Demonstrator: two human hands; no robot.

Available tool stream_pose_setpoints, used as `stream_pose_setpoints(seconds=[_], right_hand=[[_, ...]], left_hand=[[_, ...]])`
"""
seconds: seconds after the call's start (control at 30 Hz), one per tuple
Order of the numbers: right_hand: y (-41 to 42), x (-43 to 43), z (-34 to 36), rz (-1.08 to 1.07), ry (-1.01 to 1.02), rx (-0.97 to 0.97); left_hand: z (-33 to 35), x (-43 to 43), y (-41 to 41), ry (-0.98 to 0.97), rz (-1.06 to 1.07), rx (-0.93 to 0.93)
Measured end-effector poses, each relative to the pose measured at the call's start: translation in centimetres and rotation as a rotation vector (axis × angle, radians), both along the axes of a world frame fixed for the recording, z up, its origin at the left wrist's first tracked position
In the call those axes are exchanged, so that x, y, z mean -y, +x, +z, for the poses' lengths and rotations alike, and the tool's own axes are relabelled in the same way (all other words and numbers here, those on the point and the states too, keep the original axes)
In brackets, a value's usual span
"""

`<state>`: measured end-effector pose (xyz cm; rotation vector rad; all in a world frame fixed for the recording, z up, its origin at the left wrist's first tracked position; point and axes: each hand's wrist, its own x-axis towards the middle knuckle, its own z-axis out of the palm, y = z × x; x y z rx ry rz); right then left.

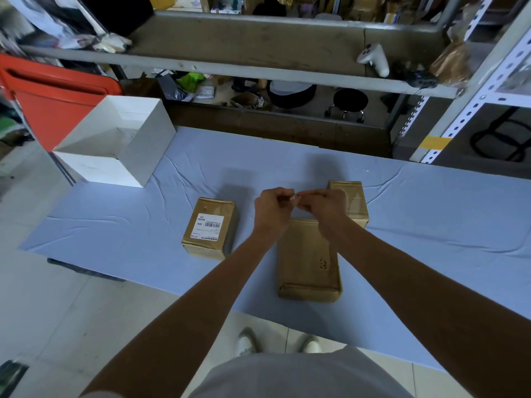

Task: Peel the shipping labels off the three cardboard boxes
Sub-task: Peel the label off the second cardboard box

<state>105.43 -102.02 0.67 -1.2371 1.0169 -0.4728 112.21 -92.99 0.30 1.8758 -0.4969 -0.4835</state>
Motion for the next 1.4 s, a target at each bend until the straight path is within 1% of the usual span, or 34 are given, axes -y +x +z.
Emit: stream_pose_setpoints(seconds=[0.17,0.3,0.37,0.53,0.6,0.67,0.73,0.8,0.9,0.97,1.1,1.2,1.27,1.33,1.4], right_hand=[[0.1,-0.1,0.8,0.032,0.034,-0.001],[0.2,-0.4,1.1,0.034,0.0,-0.002],[0.1,-0.8,1.1,0.027,-0.03,-0.003],[0.5,-1.7,1.5,0.006,-0.109,-0.002],[0.9,-2.0,1.8,-0.01,-0.149,-0.032],[1.0,-2.4,1.9,0.025,-0.222,-0.065],[0.7,-2.6,1.8,0.085,-0.302,-0.064],[0.4,-2.6,1.8,0.145,-0.43,-0.067],[0.3,-2.3,1.9,0.205,-0.609,-0.087],[0.3,-2.1,1.8,0.217,-0.664,-0.09],[0.2,-2.2,1.4,0.242,-0.748,-0.124],[0.1,-2.0,1.2,0.196,-0.752,-0.127],[0.0,-1.8,1.1,0.171,-0.751,-0.137],[0.0,-1.6,1.0,0.148,-0.705,-0.151],[0.2,-1.2,0.9,0.11,-0.58,-0.141]], left_hand=[[0.2,-0.9,-0.2,0.134,-0.045,0.314],[-0.1,-0.9,-0.1,0.167,-0.015,0.429],[0.0,-0.7,0.2,0.176,-0.014,0.431],[0.2,-0.2,0.9,0.177,-0.064,0.337],[0.3,0.0,1.1,0.185,-0.078,0.303],[0.5,0.0,1.3,0.211,-0.101,0.278],[0.5,-0.1,1.6,0.205,-0.108,0.199],[0.4,-0.3,1.9,0.126,-0.071,-0.002],[0.4,-0.9,1.6,-0.07,0.03,-0.393],[0.6,-1.2,1.3,-0.156,0.045,-0.514],[0.8,-1.1,1.1,-0.184,0.018,-0.529],[0.7,-0.9,0.8,-0.186,0.002,-0.532],[0.6,-0.8,0.7,-0.165,0.011,-0.49],[0.7,-0.8,0.6,-0.199,-0.006,-0.443],[0.6,-0.8,0.5,-0.272,-0.025,-0.412]])
